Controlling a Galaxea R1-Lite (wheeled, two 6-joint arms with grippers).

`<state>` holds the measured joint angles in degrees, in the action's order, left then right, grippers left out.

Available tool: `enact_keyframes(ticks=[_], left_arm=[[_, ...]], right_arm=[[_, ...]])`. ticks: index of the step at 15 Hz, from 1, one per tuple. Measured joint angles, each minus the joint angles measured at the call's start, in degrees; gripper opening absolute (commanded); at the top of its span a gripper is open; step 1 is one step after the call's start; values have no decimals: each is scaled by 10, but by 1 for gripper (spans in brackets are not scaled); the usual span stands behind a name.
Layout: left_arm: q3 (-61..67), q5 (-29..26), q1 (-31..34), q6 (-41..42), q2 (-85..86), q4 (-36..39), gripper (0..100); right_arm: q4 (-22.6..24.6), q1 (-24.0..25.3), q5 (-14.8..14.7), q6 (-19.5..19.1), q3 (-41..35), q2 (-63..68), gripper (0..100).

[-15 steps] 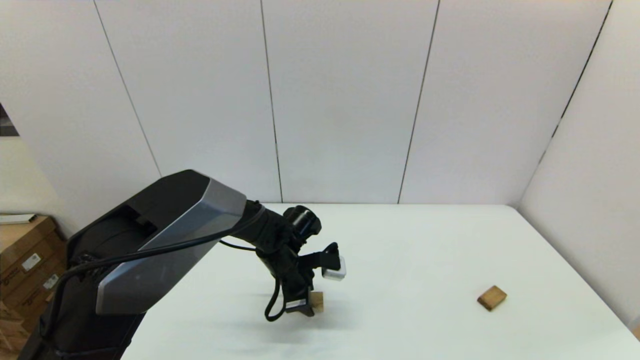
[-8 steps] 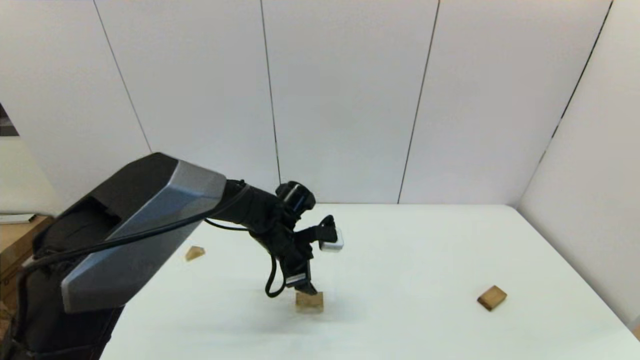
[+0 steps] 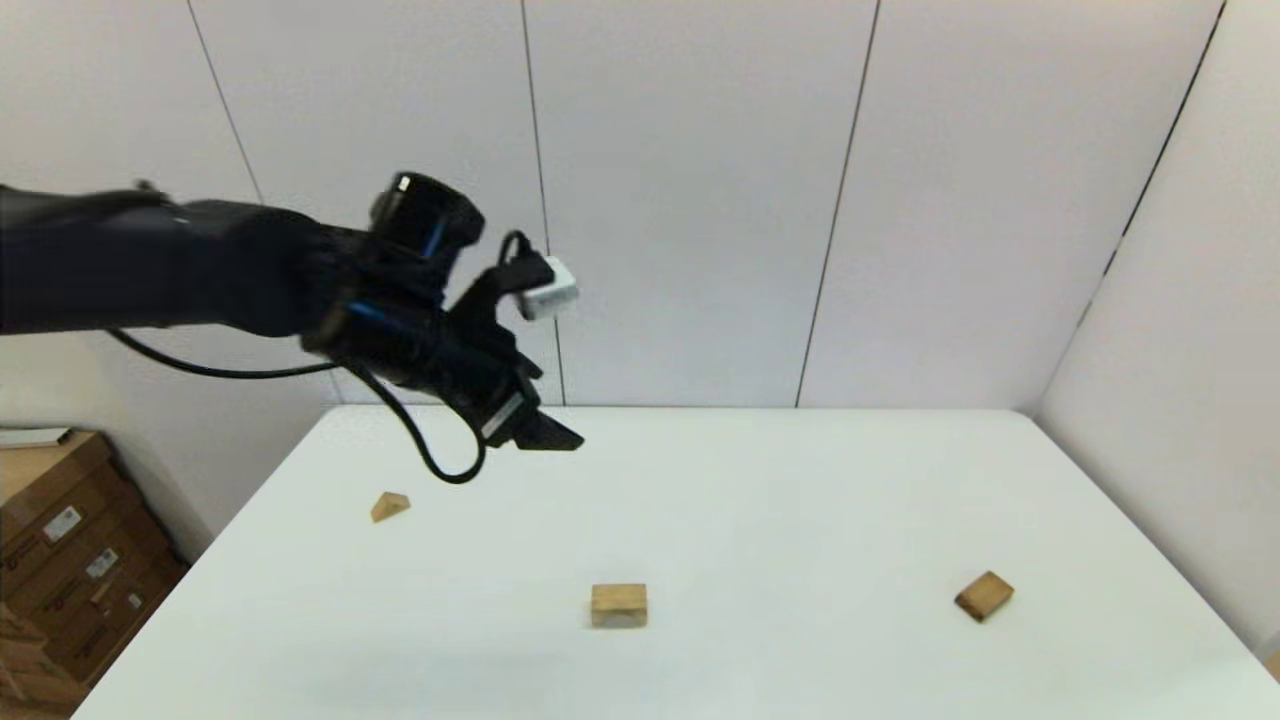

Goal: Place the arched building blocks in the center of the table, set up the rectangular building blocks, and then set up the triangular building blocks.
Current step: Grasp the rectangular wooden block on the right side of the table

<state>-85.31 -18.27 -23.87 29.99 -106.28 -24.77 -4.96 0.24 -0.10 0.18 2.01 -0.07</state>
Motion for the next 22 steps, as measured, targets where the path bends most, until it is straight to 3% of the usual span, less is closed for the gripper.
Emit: enact_keyframes(ticks=[3, 7, 9, 13, 16, 22], left_arm=[[79, 15, 30, -68, 154, -5, 100], [243, 122, 71, -122, 374, 12, 100], [329, 145, 83, -151, 485, 36, 100], [470, 155, 107, -172, 689, 70, 100], [524, 147, 177, -181, 805, 79, 100], [660, 143, 245, -181, 943, 81, 100]], right_arm=[[0, 0, 0, 0, 0, 0, 100], [0, 0, 0, 0, 0, 0, 100], [0, 0, 0, 0, 0, 0, 100], [0, 0, 0, 0, 0, 0, 100], [0, 0, 0, 0, 0, 0, 100], [0, 0, 0, 0, 0, 0, 100]])
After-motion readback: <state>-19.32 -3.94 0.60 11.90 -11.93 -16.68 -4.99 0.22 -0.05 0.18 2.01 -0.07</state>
